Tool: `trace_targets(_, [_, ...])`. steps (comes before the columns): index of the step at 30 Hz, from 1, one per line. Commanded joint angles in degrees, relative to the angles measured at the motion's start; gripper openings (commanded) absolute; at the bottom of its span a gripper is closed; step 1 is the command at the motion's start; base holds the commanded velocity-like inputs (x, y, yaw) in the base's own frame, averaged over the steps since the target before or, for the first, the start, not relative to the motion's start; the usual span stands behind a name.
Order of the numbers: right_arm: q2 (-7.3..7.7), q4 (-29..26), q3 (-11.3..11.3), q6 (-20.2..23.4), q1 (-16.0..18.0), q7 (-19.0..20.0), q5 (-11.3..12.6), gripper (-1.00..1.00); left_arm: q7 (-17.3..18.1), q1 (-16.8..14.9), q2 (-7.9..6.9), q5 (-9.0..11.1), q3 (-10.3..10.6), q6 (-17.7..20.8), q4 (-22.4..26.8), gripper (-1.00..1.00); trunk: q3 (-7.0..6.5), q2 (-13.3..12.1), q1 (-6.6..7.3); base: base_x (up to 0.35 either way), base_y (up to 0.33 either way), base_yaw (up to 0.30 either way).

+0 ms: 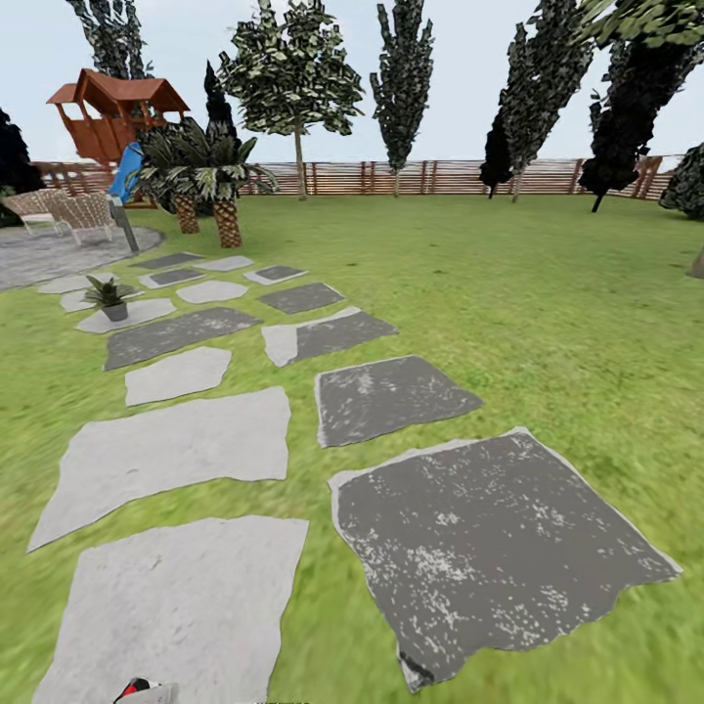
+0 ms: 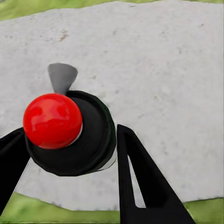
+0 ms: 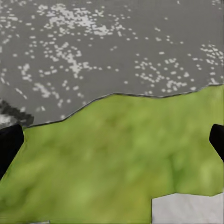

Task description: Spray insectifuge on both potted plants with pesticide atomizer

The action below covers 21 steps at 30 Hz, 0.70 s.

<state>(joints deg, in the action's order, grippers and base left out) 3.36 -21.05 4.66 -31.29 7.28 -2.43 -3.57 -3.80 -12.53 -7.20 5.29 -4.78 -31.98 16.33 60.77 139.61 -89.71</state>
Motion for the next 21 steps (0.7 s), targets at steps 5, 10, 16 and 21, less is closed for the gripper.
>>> trace_targets(5, [-0.02, 0.0, 0.2, -0.2, 0.0, -0.2, -0.4, 1.00, 0.1, 0.0, -0.01, 0.5, 0.1, -0.2, -0.1, -1.00, 0.05, 0.0, 0.01, 0.000, 0.000, 0.282])
trace_targets(10, [-0.02, 0.1, 0.2, -0.1, 0.0, -0.2, -0.4, 1.00, 0.1, 0.0, -0.01, 0.5, 0.1, -0.2, 0.0, -1.00, 0.05, 0.0, 0.01, 0.000, 0.000, 0.282])
trace_targets(16, [-0.02, 0.1, 0.2, -0.1, 0.0, -0.1, -0.4, 1.00, 0.1, 0.0, -0.01, 0.5, 0.1, -0.2, 0.0, -1.00, 0.05, 0.0, 0.01, 0.000, 0.000, 0.282])
trace_targets(21, [-0.02, 0.1, 0.2, -0.1, 0.0, 0.0, -0.4, 1.00, 0.1, 0.0, -0.01, 0.5, 0.1, -0.2, 0.0, -1.00, 0.05, 0.0, 0.01, 0.000, 0.000, 0.282])
